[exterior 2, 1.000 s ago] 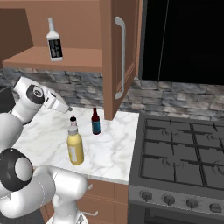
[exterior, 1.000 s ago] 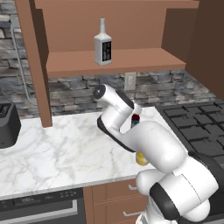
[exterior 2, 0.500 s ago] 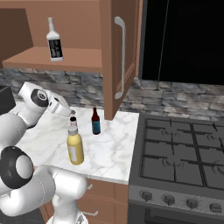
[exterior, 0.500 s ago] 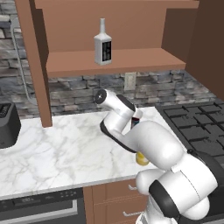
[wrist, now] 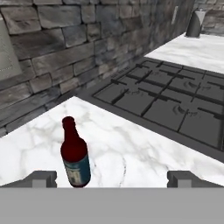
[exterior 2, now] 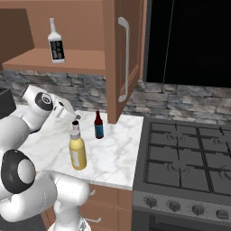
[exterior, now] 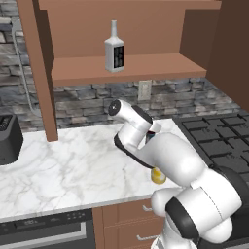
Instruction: Sort all alcoholic drinks to one cabinet, and non-alcoholic drinks to the other.
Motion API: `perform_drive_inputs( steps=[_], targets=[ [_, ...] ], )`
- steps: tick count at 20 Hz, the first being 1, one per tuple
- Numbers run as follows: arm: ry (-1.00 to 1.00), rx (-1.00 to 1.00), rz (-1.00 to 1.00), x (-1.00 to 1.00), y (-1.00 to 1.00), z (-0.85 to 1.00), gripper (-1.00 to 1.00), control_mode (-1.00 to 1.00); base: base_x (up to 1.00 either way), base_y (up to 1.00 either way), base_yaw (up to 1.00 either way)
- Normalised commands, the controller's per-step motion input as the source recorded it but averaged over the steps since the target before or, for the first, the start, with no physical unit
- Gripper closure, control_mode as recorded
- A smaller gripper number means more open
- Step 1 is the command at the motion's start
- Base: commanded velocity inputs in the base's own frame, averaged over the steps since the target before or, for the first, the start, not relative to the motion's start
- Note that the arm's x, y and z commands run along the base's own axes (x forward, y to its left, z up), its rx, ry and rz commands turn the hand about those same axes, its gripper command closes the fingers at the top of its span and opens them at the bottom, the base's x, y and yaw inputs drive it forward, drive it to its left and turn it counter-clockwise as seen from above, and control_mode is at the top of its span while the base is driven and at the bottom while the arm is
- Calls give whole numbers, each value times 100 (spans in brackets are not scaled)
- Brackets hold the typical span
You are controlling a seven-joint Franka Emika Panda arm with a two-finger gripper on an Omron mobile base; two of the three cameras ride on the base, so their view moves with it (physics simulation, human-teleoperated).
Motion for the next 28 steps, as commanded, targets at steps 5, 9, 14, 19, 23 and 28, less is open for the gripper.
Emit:
perform_drive_inputs(
  steps=[5, 9, 14, 19, 23, 28],
  targets=[
    [0, 0, -4, 3, -1, 0, -100, -100, 0, 0, 0],
    [0, 0, 0, 1, -8, 0, -100, -100, 0, 0, 0],
    [3, 0, 0, 4, -16, 0, -100, -100, 0, 0, 0],
    [3, 0, 1, 10, -16, 0, -100, -100, 0, 0, 0],
    [6, 0, 6, 1, -9, 0, -100, -100, 0, 0, 0],
    [5, 0, 10, 0, -14, -1, -100, -100, 0, 0, 0]
  ],
)
